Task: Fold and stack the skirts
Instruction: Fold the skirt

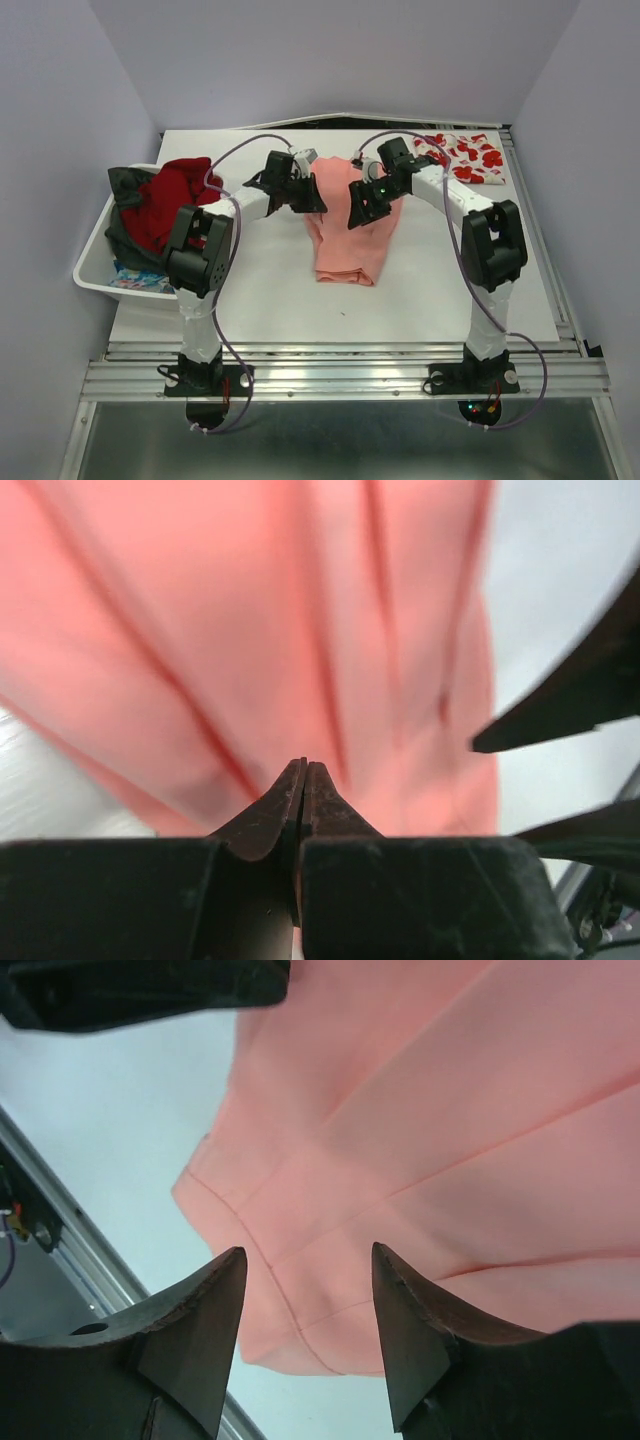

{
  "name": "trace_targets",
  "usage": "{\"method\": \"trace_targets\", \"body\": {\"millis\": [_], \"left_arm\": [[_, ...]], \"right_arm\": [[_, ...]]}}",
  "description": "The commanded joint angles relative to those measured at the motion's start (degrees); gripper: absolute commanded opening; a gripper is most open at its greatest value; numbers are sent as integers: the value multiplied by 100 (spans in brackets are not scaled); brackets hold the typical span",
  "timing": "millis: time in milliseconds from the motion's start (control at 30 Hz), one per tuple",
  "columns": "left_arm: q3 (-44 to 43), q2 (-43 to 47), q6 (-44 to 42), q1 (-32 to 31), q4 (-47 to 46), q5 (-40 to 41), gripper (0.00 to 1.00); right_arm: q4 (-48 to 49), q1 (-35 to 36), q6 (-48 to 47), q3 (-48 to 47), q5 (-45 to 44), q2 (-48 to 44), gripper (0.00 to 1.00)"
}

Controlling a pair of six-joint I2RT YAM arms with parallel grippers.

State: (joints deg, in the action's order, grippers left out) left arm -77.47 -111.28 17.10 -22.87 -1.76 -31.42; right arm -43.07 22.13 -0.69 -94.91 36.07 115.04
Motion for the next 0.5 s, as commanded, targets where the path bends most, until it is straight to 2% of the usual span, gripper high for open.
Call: {"method": "trace_targets", "body": {"millis": [0,167,267,333,367,400,467], "left_arm": [[-251,-357,258,239,-158,92,8],[-128,-579,224,415,-123,57,7],[-119,-194,-197,389,79,-75,11],[-93,149,-899,337,403,-5,18],[-49,586,-1528,223,622,213,25],[21,808,-1534,161,624,215,25],[346,1291,-2515,64,852,548,40]], "right_arm": [[-62,-60,-265,-11,-294,360,59],[70,-60,-379,315,-145,703,59],[62,-60,-484,386,-66,748,59],[70,-60,-485,412,22,608,59],[36,-60,-476,404,109,407,59],[1,-60,-459,377,154,300,60],[-78,-60,-432,307,268,107,60]]}}
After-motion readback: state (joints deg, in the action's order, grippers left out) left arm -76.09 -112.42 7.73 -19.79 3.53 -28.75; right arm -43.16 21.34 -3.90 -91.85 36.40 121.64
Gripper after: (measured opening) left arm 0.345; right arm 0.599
